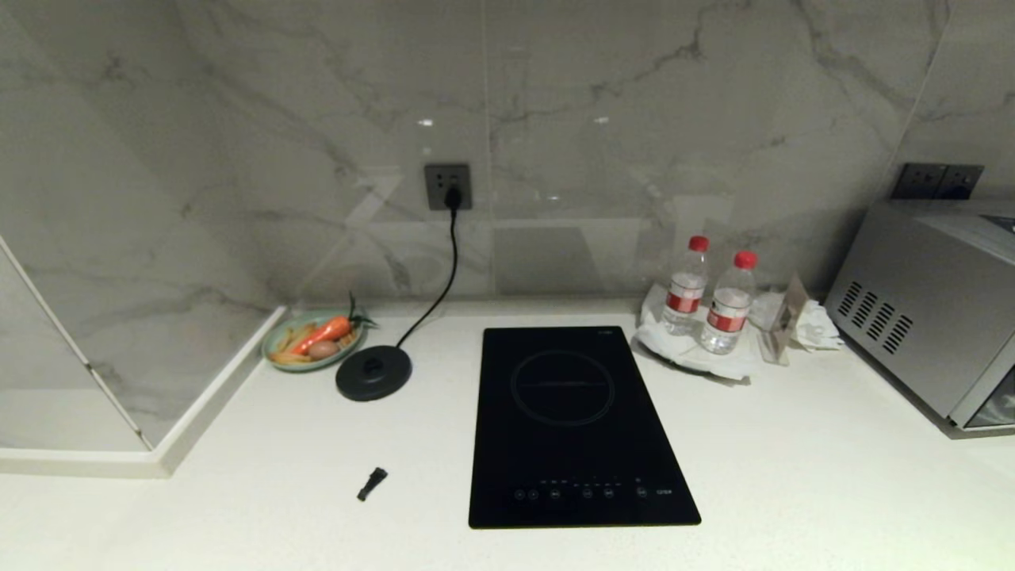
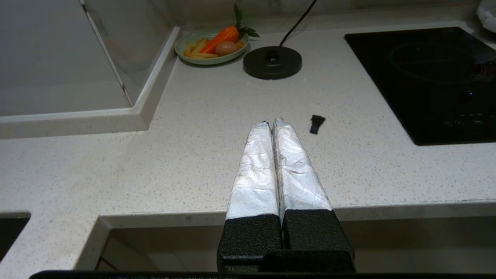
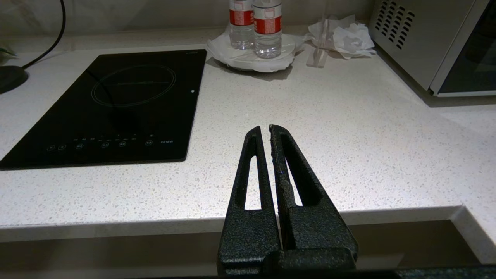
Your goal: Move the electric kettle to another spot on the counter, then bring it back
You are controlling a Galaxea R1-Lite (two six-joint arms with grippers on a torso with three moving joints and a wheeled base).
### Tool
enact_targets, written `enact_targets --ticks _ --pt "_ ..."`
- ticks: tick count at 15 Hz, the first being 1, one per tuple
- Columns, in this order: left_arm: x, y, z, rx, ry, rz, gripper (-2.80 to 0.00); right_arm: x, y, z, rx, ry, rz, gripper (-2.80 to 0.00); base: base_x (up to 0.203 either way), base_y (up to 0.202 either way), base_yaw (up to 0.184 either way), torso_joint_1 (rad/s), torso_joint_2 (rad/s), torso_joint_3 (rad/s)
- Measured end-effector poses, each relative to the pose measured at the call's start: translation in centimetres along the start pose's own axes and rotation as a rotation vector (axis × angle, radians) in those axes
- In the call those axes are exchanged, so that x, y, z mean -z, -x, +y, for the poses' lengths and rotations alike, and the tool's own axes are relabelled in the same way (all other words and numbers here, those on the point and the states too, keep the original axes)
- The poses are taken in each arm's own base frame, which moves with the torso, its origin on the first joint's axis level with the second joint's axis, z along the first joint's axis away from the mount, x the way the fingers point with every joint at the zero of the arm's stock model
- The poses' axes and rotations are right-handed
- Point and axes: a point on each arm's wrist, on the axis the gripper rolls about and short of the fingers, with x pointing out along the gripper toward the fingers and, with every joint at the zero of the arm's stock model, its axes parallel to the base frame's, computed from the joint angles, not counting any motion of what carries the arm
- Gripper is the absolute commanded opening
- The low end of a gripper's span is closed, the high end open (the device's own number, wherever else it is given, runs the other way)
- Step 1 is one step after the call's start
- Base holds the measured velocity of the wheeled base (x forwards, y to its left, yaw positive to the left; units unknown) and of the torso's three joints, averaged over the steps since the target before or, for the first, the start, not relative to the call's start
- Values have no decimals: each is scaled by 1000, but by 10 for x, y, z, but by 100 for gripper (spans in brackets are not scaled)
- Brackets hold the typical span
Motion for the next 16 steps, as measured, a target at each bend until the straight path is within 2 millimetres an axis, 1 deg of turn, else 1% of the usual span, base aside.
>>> enact_targets --ticks 16 --pt "0 0 0 0 1 -1 -280 0 0 0 0 0 0 -280 0 0 0 -132 336 202"
